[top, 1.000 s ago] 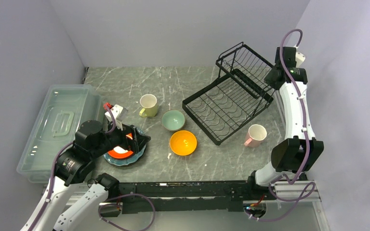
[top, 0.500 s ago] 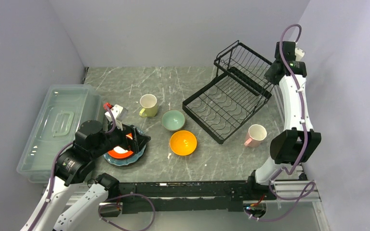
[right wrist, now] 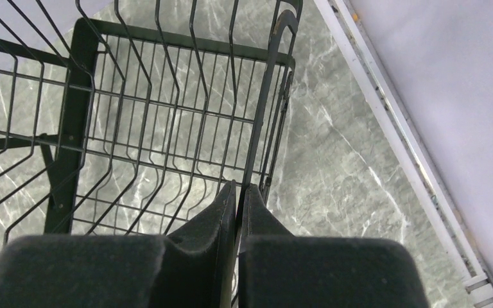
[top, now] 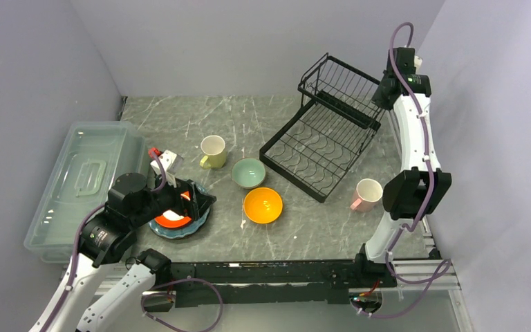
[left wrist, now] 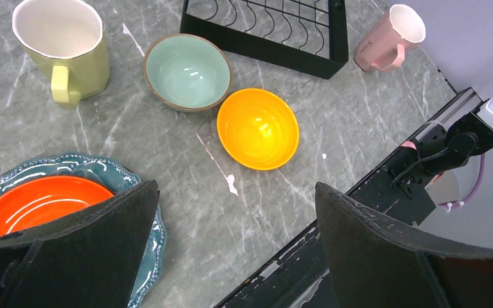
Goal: Load the mixed dishes into the dish rack
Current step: Move the dish rack to the center of the board.
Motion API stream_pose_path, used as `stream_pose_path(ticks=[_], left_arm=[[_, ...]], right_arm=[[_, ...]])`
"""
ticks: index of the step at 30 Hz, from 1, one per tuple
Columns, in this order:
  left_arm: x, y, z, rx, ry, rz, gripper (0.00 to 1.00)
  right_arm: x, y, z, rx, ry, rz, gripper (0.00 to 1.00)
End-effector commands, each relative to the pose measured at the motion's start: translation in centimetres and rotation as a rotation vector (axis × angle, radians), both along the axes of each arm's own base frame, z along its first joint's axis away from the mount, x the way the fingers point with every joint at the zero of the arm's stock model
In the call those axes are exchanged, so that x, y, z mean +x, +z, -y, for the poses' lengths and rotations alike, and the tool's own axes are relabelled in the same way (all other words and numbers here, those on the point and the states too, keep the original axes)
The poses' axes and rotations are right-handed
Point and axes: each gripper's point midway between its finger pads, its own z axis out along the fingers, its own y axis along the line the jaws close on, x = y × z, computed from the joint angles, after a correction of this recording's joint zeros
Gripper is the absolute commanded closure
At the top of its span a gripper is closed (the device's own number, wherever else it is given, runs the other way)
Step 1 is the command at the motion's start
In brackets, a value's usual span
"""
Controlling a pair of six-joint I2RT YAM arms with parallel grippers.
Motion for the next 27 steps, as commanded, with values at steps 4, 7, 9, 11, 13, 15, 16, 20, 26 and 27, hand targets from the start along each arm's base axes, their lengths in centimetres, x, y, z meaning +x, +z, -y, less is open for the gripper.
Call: stream_pose_path(ticks=[4,7,9,11,13,15,16,20,26,27], left_arm=[[0.2,0.4,-0.1,0.002,0.002,0.027,0.01],[0.2,0.5,-0.1,0.002,0.002,0.029,0.01],[0.2,0.5,-0.1,0.002,0.003,0.028,0.01],[0.2,0.4,-0.1,0.004,0.003,0.025,0.01],[0.3,0.3,0.0,0.006,0.003,0.023,0.01],[0.3,0.3,-0.1,0.007,0.003,0.021,0.01],[0.3,0.2,-0.1,0.009,0.005,0.019,0.01],[0.4,0.2,-0.1,0.01,0.008,0.018,0.01],[0.5,0.1,-0.1,0.013,0.008,0.012,0.01],[0.5,0.1,-0.1,0.014,0.01,0.012,0.01]], right_arm=[[1.1,0.8,-4.0,-0.045,0.199,0.016,1.0],[1.1,1.0,-4.0,-0.049,0.203,0.019,1.0],[1.1,1.6,-3.9,-0.044,0.19,0.035,0.97],[1.0,2.3,-4.8,-0.052,0.194,0.054,0.78],[0.8,3.2,-4.7,-0.062,0.178,0.073,0.66],[0.5,4.0,-4.3,-0.071,0.157,0.089,0.57],[0.4,4.3,-4.2,-0.075,0.149,0.095,0.53],[-0.2,6.1,-3.7,-0.084,0.116,0.133,0.39],[-1.8,9.6,-3.8,-0.077,0.1,0.212,0.31],[-2.1,10.1,-3.9,-0.074,0.103,0.222,0.3]])
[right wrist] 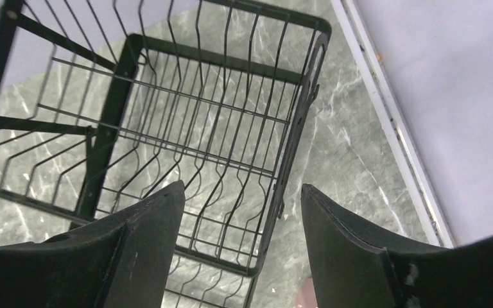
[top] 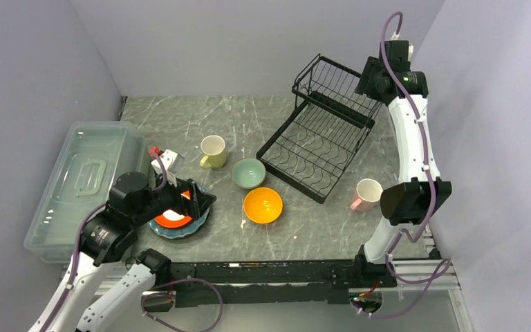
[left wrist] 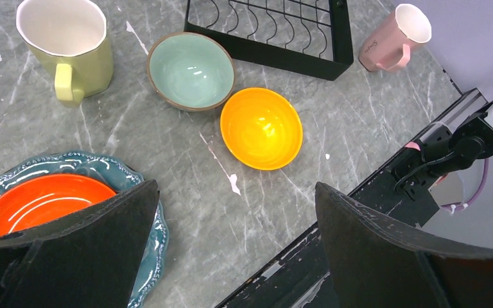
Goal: Load the mixed dishes into the dish rack
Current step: Move the dish rack to the center of the board.
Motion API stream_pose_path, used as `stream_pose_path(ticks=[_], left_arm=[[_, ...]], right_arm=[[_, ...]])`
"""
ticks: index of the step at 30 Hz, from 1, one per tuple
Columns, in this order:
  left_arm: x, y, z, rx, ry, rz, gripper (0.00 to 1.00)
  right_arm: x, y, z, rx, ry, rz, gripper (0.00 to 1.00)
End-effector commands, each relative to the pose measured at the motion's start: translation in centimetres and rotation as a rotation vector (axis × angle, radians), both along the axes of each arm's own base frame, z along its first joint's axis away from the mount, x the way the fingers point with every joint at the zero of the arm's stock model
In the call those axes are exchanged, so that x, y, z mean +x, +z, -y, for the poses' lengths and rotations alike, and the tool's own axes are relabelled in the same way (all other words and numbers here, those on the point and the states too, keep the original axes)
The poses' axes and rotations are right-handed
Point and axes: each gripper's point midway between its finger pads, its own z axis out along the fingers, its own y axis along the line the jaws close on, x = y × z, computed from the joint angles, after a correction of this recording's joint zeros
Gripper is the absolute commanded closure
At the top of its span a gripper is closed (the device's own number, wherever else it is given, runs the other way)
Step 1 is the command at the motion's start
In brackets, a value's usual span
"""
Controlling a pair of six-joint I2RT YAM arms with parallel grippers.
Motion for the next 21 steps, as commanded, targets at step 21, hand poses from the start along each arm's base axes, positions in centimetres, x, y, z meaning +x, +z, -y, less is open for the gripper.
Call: stream_pose_path(ticks=[21], left_arm=[[1.3,-0.4,-0.9,0.037,0.077,-0.006,0.01]], right_arm=[[-13.1,3.1,-17.5,0.226,0.476,0.142,0.25]])
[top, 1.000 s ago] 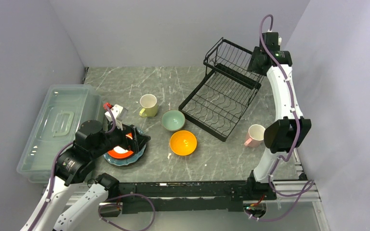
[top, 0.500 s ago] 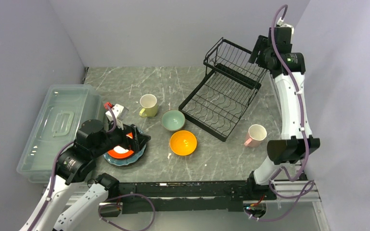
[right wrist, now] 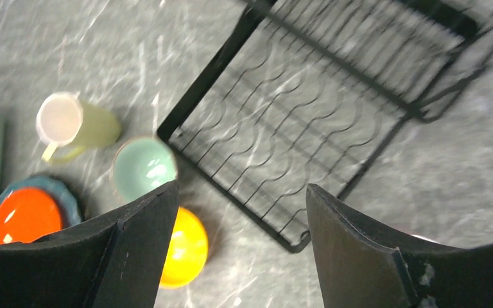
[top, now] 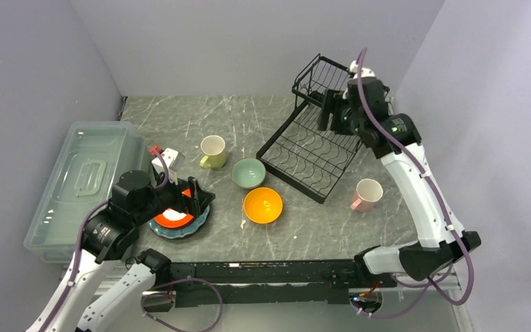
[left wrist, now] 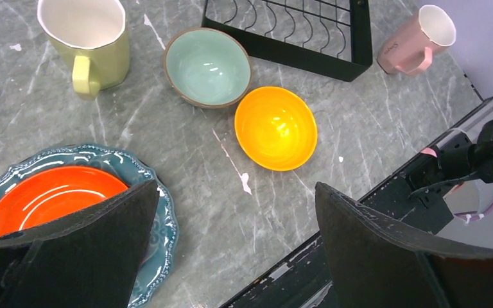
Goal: Load the mixed dishes into the dish rack
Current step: Move the dish rack to the center of the board, then pick up the plate at the center of the board.
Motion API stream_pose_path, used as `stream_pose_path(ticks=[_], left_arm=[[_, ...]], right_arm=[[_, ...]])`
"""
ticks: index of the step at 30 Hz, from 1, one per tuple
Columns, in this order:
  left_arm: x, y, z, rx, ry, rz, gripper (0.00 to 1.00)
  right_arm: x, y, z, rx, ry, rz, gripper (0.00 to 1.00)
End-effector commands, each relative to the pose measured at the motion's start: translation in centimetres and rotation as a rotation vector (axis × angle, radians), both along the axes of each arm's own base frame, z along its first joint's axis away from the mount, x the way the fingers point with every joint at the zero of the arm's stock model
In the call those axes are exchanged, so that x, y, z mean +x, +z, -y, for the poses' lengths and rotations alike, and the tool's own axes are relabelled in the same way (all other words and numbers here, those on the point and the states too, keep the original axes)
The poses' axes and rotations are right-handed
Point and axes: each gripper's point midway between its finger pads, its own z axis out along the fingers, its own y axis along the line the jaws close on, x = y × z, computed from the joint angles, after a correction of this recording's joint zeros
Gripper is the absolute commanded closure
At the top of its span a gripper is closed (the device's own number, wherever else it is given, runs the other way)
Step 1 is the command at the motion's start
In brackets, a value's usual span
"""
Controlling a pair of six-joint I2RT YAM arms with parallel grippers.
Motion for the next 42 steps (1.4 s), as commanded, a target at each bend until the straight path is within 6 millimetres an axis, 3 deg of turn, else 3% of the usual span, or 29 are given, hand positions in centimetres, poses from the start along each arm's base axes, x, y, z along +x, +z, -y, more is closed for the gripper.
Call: stream_pose_path(ticks=[1,10,15,21,26,33,42], left_arm=[[0.8,0.0,-0.7,0.018,0.054,0.005,0.01],[1.8,-0.3,-3.8,0.063,0.252,-0.006,0.01],[1.8,0.1,-6.3,0.067,0.387,0.021,0.01],[1.3,0.9,-7.2,0.045,0.419,0.06,0.01],[0.9,1.6,-7.9,0.031,0.446,0.089,0.02],[0.4,2.3,-8.9,0.009,0.484,0.131,0.02],[0.2,2.7,-9.2,-0.003,0.49,0.149,0.03]], right_arm=[[-2.0,-1.5,-5.5,0.152,0.159,-0.011,0.25],[-7.1,-8.4,-18.0,0.339,0.433,-0.166,0.25],[-9.3,-10.3,-24.4,0.415,0.56,-0.23,0.28],[-11.0,-12.8,-30.8,0.47,0.653,-0.309,0.31],[-11.8,-15.2,-34.8,0.514,0.69,-0.375,0.32],[-12.4,-16.4,-39.4,0.545,0.73,-0.415,0.34],[-11.3,-20.6,-41.1,0.53,0.664,-0.47,0.39]])
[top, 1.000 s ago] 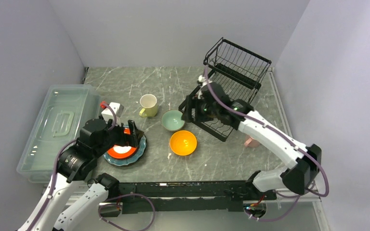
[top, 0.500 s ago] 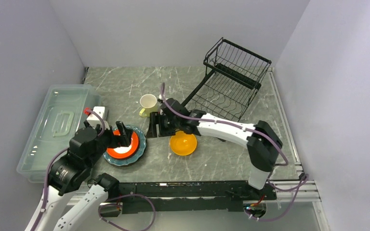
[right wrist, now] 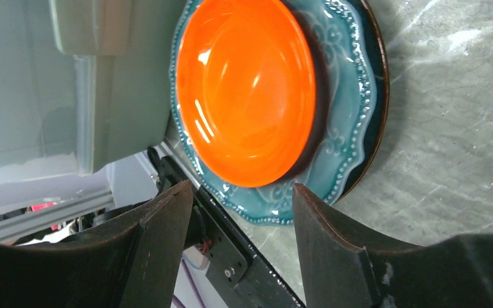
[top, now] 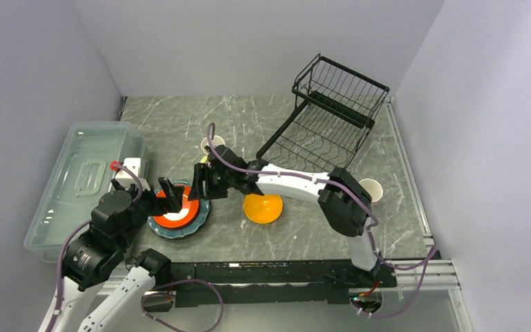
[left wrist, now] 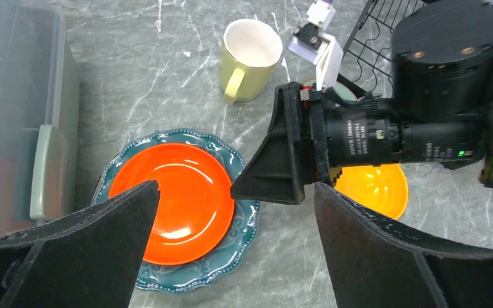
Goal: Load the mixed dishes into the dish rack
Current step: Pick up the plate at the center of the board.
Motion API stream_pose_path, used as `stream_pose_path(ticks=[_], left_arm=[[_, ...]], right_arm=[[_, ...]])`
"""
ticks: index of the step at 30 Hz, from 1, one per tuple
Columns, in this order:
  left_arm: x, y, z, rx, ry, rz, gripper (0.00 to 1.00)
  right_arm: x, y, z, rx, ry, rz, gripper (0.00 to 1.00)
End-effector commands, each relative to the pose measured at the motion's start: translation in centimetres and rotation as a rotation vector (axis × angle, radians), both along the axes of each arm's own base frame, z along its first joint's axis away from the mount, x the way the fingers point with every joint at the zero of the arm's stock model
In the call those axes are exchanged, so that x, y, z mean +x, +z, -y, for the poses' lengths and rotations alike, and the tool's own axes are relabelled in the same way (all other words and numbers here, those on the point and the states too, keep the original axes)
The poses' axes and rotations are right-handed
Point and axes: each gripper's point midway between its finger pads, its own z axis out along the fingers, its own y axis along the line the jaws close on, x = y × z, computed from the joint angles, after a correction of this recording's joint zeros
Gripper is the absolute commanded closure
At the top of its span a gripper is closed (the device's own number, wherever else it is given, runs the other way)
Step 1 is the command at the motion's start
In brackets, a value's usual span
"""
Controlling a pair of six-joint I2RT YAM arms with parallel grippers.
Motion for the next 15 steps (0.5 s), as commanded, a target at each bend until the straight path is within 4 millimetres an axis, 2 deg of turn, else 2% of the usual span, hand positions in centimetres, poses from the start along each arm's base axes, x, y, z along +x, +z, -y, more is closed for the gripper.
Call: stream_pose_path(ticks=[1,9,15], left_arm=[[-0.2,2.0,-0.6,-0.042,0.031,0.063,0.03],[-0.2,2.1,-0.6,-0.043,0.03,0.067,0.03],[-0.2,2.2,-0.7,-0.044,0.03,0.07,0.03]], right_arm=[[0.9,0.4,-1.6,0.047,-0.035,-0.005,0.39],[0.9,-2.3,-2.8,0.025,-0.031,-0.043,0.42],[1.1,-3.2,-3.2,0.016,-0.035,-0.057,0.44]])
